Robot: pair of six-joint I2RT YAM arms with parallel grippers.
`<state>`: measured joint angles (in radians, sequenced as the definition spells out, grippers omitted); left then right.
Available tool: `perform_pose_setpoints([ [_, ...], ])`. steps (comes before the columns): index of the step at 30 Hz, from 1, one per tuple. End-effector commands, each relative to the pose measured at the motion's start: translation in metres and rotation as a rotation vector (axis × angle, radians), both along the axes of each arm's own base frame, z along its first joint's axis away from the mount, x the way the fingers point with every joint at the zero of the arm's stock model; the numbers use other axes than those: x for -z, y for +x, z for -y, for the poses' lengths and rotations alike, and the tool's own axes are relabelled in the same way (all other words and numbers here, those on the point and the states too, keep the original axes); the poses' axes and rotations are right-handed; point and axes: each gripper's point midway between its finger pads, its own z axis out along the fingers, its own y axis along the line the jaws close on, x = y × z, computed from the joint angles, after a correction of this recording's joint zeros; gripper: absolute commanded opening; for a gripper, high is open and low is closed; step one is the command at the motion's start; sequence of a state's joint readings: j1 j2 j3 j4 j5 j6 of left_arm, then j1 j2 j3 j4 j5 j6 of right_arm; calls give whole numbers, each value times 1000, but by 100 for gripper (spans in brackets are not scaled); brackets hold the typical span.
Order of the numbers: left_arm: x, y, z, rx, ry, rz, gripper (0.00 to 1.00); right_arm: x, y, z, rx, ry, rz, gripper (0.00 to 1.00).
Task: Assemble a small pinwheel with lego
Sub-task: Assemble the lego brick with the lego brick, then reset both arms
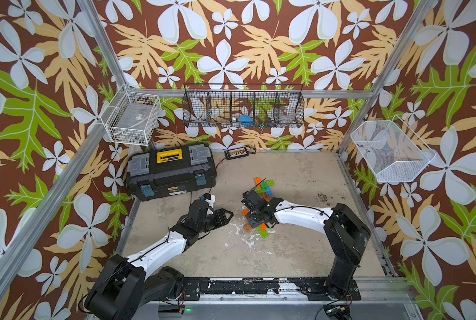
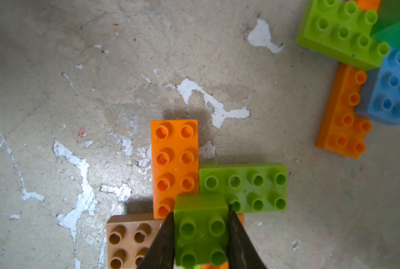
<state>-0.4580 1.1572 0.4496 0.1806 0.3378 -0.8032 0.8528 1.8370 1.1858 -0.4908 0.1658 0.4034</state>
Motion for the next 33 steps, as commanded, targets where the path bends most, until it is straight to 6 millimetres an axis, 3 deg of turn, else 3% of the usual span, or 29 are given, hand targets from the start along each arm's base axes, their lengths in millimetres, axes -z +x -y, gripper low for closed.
perform_pose_setpoints([
  [1, 0, 2, 0, 9, 69, 25, 65, 10, -43, 46, 175, -141, -189, 5],
  [3, 0, 2, 5, 22, 108, 33, 66, 4, -42, 45, 249, -113, -170, 11],
  [8, 0, 1, 11, 44, 133, 34, 73, -3, -40, 34, 295, -36, -164, 38],
  [12, -8, 6, 7, 33, 173, 60, 86, -36, -32, 24, 271, 50, -105, 56],
  [15, -18, 15, -2, -7, 224, 90, 99, -59, -27, 23, 253, 98, -64, 76],
  [18, -37, 30, -22, -104, 301, 154, 100, -75, -17, 33, 257, 161, -20, 86],
  [20, -54, 42, -50, -247, 387, 223, 100, -88, -3, 52, 275, 223, 49, 88],
  [23, -84, 51, -117, -584, 545, 334, 100, -115, 29, 96, 310, 348, 230, 98],
  [26, -100, 53, -152, -724, 685, 482, 100, -142, 55, 152, 369, 400, 454, 100],
  [29, -103, 47, -179, -799, 854, 605, 100, -152, 68, 202, 438, 319, 630, 100],
  [31, -94, 46, -193, -810, 897, 634, 100, -145, 71, 230, 492, 217, 727, 100],
  [33, -77, 49, -201, -781, 922, 634, 100, -134, 75, 246, 501, 169, 745, 100],
])
